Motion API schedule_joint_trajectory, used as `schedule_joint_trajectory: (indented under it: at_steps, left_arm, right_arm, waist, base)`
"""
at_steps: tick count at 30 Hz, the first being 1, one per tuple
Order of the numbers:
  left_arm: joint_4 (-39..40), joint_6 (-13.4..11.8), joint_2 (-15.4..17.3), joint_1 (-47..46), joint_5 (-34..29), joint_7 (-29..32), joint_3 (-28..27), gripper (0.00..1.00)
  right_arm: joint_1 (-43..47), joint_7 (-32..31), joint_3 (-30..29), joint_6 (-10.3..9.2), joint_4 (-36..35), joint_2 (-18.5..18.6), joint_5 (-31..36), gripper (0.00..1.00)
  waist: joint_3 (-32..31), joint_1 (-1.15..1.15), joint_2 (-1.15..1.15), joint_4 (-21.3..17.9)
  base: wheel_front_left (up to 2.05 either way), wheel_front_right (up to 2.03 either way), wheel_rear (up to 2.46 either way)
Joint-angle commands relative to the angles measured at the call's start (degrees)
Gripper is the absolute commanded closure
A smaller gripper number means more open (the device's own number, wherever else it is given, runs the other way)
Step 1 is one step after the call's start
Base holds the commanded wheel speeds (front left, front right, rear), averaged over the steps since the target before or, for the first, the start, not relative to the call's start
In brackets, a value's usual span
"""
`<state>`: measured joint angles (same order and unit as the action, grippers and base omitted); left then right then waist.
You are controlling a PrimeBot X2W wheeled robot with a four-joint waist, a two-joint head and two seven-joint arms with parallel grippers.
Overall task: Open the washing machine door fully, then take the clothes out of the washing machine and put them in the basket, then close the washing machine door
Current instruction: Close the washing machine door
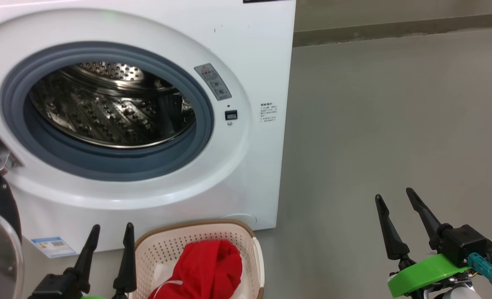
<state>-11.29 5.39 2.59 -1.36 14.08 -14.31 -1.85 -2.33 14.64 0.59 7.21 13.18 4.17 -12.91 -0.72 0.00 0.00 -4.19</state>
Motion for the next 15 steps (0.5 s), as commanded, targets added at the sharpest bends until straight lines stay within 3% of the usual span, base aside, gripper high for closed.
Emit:
schedule_joint_trajectory:
  at_steps: [1,9,15]
  left_arm:
    - [1.69,-0.50,1.06,-0.92,-0.46,-0.69,-1.61,0.00]
    - [1.83,-0.25,1.22,-1.07,0.68,-0.54,-1.09,0.00]
    - [2.22,0.05,1.62,-1.17,1.01,-0.51,-0.30,0.00]
  right_arm:
    - [-0.90,0.36,1.12,0.28,-1.40,0.51,0.82,0.00]
    - [-1.09,0.36,1.08,0.28,-1.30,0.63,0.76,0.00]
    - [-1.29,0.36,1.05,0.28,-1.08,0.77,0.70,0.00]
  waist:
    - [-0.02,0.00,0.00,0.06]
    - [0.10,0.00,0.00,0.18]
    - [0.32,0.00,0.00,0.33]
  base:
    - [-1.78,1.78,0.00]
    - [-2.00,2.00,0.00]
    - [-1.38,1.38,0.00]
